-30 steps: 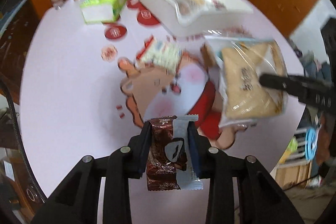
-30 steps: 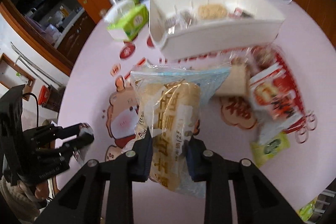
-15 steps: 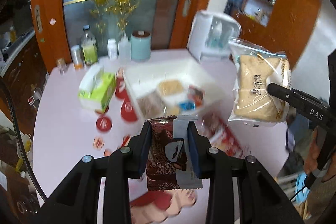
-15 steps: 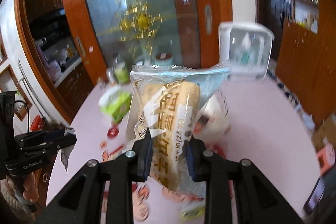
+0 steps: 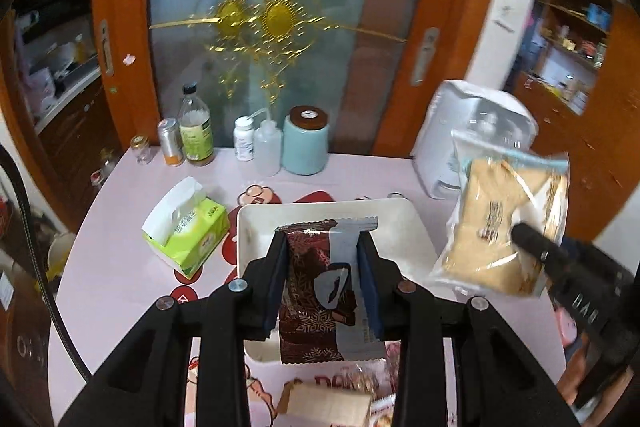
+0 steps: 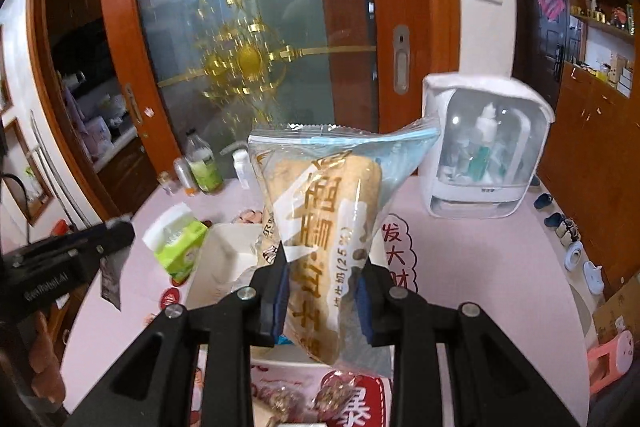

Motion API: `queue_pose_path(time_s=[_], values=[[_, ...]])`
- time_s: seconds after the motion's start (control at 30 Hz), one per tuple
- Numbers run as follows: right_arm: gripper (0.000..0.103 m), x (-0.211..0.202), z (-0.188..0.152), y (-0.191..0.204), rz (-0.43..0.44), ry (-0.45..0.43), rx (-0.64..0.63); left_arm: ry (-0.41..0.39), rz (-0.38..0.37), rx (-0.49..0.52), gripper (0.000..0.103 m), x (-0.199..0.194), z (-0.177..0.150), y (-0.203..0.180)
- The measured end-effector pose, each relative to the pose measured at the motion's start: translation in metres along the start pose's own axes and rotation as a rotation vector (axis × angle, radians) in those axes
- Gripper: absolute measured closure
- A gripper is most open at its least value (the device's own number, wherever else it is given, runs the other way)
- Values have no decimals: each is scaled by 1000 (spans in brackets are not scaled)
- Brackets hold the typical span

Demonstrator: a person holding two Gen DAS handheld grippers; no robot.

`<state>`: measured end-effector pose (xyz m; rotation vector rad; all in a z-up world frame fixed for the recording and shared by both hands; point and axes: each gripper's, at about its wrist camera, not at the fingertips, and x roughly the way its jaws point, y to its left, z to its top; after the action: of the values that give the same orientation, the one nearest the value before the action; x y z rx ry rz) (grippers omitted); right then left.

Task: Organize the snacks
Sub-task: 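Carry both snacks into the white tray and open both tools, then move both tools back over the remaining snacks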

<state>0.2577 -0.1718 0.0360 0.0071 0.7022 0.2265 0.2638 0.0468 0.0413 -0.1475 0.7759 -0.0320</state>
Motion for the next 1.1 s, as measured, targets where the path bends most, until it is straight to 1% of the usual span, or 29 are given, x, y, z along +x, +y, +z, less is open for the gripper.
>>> queue_pose_path(time_s=[0.03, 0.07, 0.1, 0.13, 0.17, 0.2, 0.23, 0.27, 0.37, 0.47, 0.7, 0.9, 1.1], values=[[72, 15, 1, 0, 11, 29, 0, 5, 18, -7, 69, 8, 2, 0], [70, 26, -1, 1, 20, 56, -1, 12, 42, -11, 66, 18, 4, 0], [70, 39, -2, 2, 22, 89, -5, 14, 48, -15, 50, 23, 4, 2], [67, 51, -5, 4, 21, 122, -15, 26, 43, -17, 36, 29, 4, 3], [55, 61, -8, 7, 26, 147, -31, 40, 41, -22, 9, 35, 3, 5], [47, 67, -11, 9, 27, 156, -44, 41, 55, -33, 3, 38, 1, 7], [29, 69, -14, 11, 28, 154, -57, 33, 70, -44, 3, 40, -1, 9], [23, 69, -16, 13, 35, 144, -64, 36, 79, -52, 3, 42, -4, 11], [23, 63, -19, 12, 54, 138, -58, 85, 83, -70, 3, 50, -12, 17], [23, 55, -17, 11, 42, 128, -66, 100, 95, -80, 3, 52, -19, 22], [23, 36, -15, 13, 18, 100, -81, 104, 110, -62, 3, 43, -31, 22], [23, 14, -20, 17, 14, 81, -92, 84, 113, -21, 3, 26, -39, 13], [23, -14, -31, 17, 15, 60, -93, 73, 92, 25, 3, 3, -50, 1]])
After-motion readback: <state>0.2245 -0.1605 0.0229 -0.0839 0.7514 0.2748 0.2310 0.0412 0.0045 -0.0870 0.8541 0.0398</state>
